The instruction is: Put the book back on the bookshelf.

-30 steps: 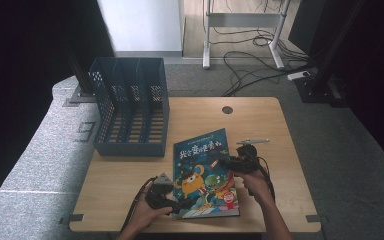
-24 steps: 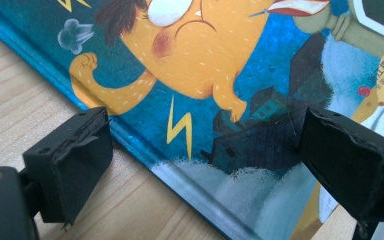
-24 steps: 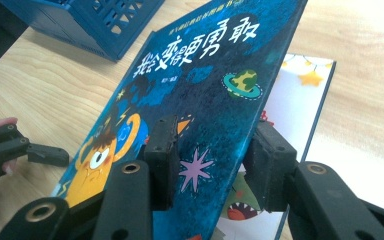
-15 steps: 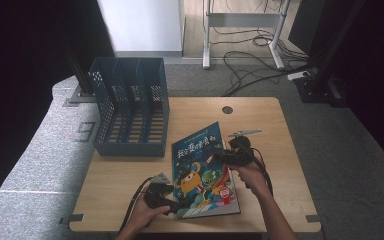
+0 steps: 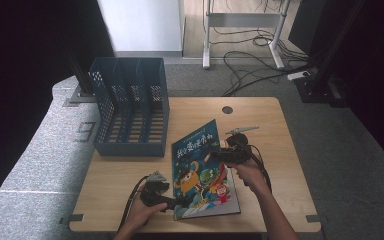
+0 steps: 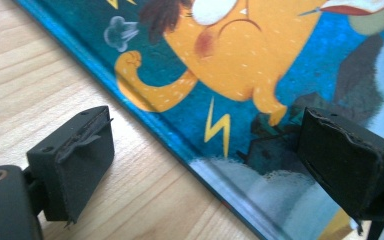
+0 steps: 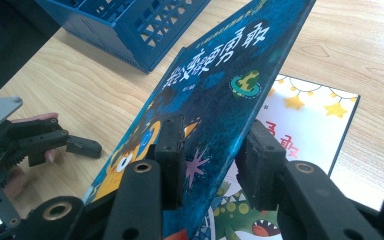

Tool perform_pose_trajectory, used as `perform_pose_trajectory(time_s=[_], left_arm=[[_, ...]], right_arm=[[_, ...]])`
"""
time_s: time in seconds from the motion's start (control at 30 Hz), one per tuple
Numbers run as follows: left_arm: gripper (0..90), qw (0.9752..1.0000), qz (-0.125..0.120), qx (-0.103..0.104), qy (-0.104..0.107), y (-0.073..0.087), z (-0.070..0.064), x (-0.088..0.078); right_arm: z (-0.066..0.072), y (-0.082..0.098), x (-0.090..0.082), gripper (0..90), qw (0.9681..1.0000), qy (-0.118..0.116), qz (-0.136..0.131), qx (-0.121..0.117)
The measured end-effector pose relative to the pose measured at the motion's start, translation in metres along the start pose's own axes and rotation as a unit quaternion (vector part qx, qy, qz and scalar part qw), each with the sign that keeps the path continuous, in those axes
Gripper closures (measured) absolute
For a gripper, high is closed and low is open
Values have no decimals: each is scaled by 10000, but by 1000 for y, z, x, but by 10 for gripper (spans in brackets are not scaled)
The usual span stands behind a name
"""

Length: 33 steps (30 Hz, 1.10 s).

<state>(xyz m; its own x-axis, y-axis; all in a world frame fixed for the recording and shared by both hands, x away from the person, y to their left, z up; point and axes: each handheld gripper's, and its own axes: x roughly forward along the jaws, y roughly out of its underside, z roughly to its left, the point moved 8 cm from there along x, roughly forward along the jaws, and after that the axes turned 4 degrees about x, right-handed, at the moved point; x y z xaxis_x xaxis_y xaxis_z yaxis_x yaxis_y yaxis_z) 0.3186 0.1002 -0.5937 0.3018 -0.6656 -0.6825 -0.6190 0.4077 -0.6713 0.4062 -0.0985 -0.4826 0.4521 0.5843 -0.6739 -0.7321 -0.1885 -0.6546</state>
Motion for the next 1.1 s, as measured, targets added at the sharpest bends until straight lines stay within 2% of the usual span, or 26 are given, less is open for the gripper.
perform_pose_trajectory(time_s=[0.2,0.43,0.77,0.9,0.97,1.1], left_arm=[[83,10000,-6,-6,-87,0,2,-1],[92,9999,21,2,-149,2,6,-2],[97,9999,4,-9,-104,2,7,-2],[111,9999,12,13,-149,2,5,-4],[115,9999,75,71,-45,3,-2,-5],[111,9998,92,169,15,3,-9,-5]], right_arm=[[4,-2,1,630,10000,-8,50,-25],[10,-6,5,629,9998,-136,134,-40],[10,-8,13,656,9995,-189,231,-53],[11,-10,12,676,9994,-274,200,12],[12,-11,13,680,9995,-272,180,16],[10,-13,15,694,9995,-282,145,80]])
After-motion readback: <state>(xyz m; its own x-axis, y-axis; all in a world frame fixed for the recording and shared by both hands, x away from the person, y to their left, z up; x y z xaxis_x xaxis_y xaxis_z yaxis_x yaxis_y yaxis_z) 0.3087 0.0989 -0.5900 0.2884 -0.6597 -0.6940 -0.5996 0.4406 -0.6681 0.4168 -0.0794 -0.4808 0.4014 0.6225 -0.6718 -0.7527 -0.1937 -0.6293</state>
